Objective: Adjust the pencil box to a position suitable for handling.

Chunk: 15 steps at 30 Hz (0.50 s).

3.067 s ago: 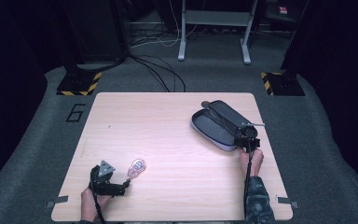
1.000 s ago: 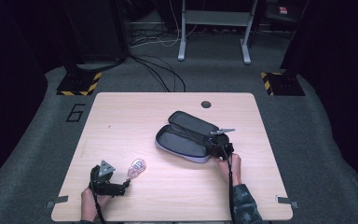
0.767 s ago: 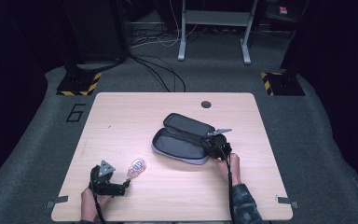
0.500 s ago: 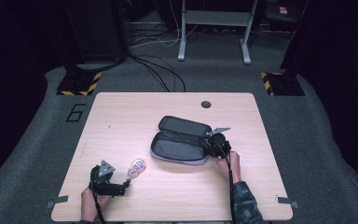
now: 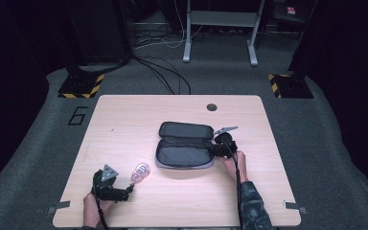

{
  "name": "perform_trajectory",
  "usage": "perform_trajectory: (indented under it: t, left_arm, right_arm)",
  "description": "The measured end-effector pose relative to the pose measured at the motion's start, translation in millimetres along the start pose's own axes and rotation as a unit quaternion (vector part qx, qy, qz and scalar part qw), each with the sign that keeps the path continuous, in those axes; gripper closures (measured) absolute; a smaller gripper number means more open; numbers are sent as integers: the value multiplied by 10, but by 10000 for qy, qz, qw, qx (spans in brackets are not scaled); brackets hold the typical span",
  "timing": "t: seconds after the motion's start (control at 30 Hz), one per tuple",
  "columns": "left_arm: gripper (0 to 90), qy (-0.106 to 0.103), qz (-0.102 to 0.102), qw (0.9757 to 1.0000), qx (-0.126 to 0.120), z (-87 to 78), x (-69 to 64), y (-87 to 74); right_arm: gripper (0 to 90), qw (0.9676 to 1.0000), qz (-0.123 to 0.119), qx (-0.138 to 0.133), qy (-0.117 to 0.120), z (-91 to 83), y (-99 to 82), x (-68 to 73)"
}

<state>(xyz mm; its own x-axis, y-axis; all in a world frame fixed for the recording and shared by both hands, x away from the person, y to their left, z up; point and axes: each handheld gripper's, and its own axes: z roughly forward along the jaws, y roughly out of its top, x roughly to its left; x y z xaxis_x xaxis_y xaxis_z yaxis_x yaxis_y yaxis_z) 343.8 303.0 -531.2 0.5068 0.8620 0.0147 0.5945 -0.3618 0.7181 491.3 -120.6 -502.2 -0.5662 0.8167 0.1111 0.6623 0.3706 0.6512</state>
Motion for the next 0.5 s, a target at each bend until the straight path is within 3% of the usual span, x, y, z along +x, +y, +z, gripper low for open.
perform_trajectory:
  t: [0.13,0.23,0.5]
  left_arm:
    - [4,-2,22,10000,21,-2,3,1]
    - [4,-4,38,10000,13,-2,8,4]
    - [4,0,54,10000,22,-3,10,4]
  right_arm:
    - [492,9999,166,-23,20,-29,-14,-1]
    - [322,9992,297,-241,77,-139,-43,-18]
    - [146,9981,318,-526,-28,-470,-203,-73]
